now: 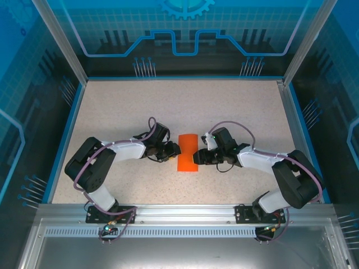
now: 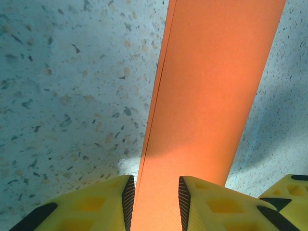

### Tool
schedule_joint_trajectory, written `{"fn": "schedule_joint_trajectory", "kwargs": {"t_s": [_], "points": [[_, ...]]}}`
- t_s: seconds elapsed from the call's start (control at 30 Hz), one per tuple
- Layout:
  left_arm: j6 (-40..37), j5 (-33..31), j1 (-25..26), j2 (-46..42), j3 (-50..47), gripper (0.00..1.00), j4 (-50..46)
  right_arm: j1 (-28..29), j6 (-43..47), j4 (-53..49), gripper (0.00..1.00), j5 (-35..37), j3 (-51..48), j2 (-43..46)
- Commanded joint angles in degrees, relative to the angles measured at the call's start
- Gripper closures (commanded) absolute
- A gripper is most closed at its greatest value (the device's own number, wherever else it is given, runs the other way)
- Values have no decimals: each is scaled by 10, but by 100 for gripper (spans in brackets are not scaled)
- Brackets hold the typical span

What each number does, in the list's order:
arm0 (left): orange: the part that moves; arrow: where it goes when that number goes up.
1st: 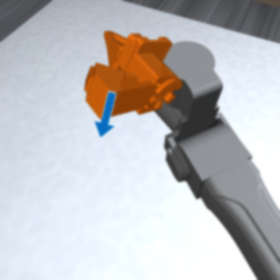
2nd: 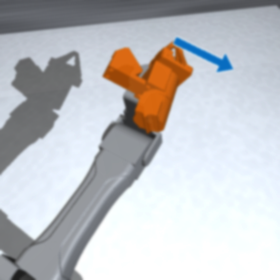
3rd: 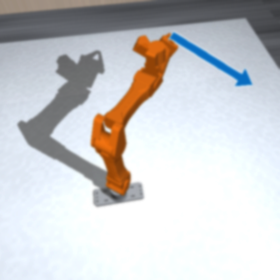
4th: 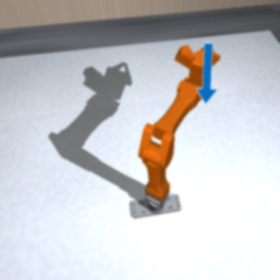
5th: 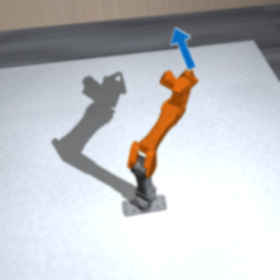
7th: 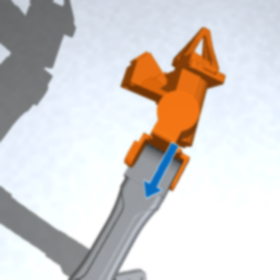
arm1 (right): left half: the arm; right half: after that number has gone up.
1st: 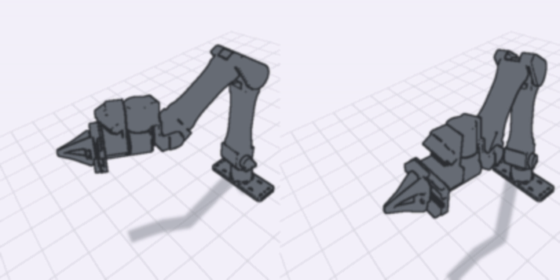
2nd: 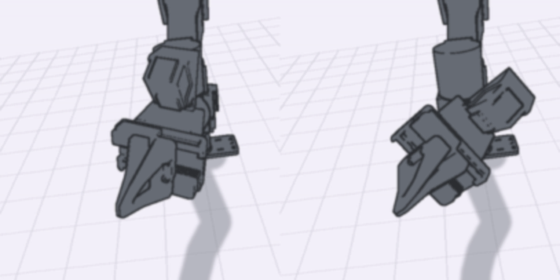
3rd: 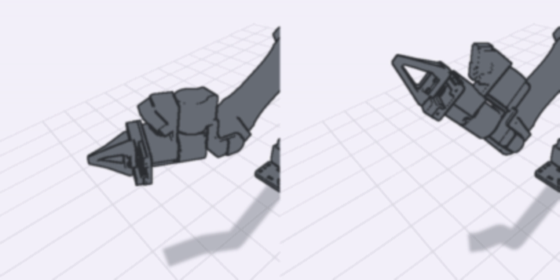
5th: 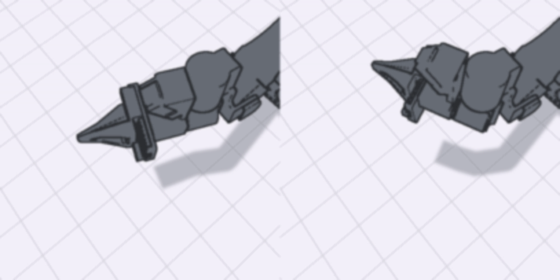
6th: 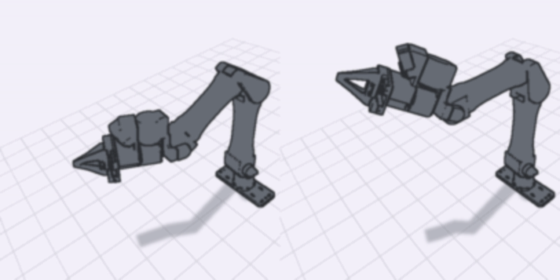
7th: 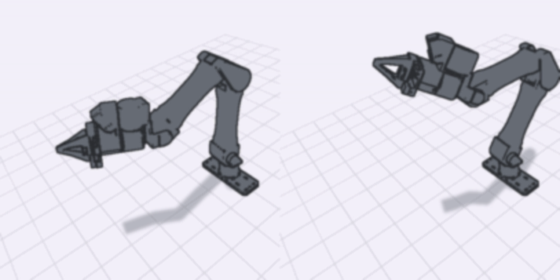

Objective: Fold a paper plane with a square sheet of paper (pick it up from the middle)
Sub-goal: Fold the triangle a second time at the center of the table.

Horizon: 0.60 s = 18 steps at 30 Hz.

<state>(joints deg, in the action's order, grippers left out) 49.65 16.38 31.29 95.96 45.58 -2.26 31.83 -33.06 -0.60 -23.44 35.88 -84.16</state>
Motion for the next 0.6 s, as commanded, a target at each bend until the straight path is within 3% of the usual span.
{"fn": "schedule_joint_trajectory", "kwargs": {"t_s": [0.0,0.27,0.57], "points": [[11,14,2,9,15,67,-4,-2,17,-15,57,-15,16,-14],[11,9,2,2,6,67,-3,18,58,-30,52,22,17,3],[5,-25,1,-15,6,68,-17,83,138,-84,52,137,52,38]]}}
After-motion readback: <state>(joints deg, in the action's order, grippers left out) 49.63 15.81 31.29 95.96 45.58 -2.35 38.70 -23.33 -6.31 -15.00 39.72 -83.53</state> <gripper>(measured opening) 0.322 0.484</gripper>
